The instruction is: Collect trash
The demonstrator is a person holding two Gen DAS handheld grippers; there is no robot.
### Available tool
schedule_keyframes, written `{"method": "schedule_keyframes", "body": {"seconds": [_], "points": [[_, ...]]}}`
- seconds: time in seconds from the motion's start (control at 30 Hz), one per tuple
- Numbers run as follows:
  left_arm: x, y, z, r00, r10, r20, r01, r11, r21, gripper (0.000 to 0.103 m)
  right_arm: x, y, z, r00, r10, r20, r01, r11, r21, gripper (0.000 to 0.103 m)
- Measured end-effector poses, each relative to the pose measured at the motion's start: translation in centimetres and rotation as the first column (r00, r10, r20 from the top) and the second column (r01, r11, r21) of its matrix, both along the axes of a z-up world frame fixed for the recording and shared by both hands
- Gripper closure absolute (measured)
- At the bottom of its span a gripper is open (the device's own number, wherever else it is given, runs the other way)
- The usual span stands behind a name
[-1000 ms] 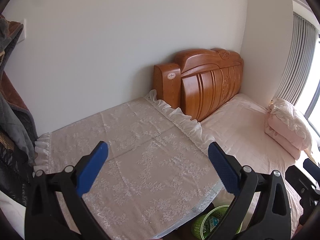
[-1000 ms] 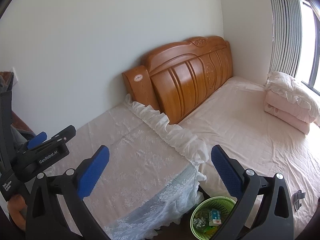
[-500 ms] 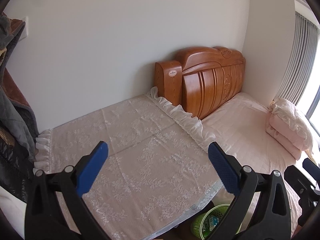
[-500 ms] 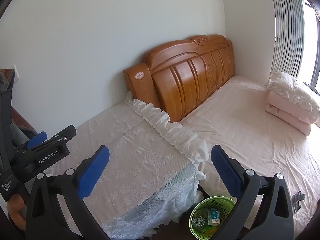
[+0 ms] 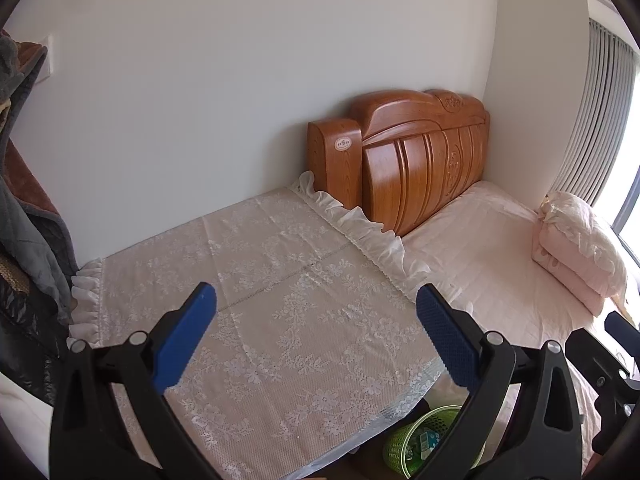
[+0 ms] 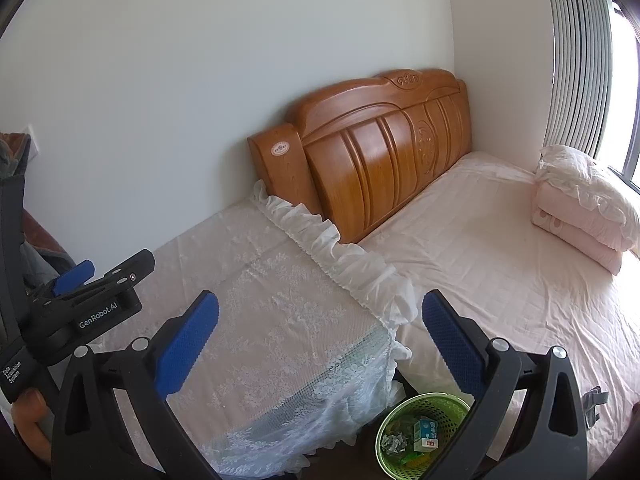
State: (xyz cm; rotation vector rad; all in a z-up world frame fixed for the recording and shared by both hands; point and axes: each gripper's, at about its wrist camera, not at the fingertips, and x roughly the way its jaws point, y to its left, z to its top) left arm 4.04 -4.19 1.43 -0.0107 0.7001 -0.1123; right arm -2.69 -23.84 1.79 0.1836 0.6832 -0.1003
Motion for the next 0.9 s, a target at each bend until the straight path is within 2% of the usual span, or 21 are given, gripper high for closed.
{"method": "schedule_keyframes", "body": {"seconds": [0.53, 0.9], "points": [[0.5, 0.0, -0.6, 1.000, 0.000, 0.010, 0.000, 1.000, 0.001, 0.007, 0.1, -0.7, -0.5, 1.000, -0.003, -0.013, 0.003, 1.000, 0.004, 0.002], [1.1, 0.0, -1.3, 1.000, 0.000, -0.029, 0.000, 1.000, 0.006, 0.007, 0.4, -0.7, -1.1, 0.999, 0.010, -0.031, -0.010, 1.000, 0.005, 0.002]]}}
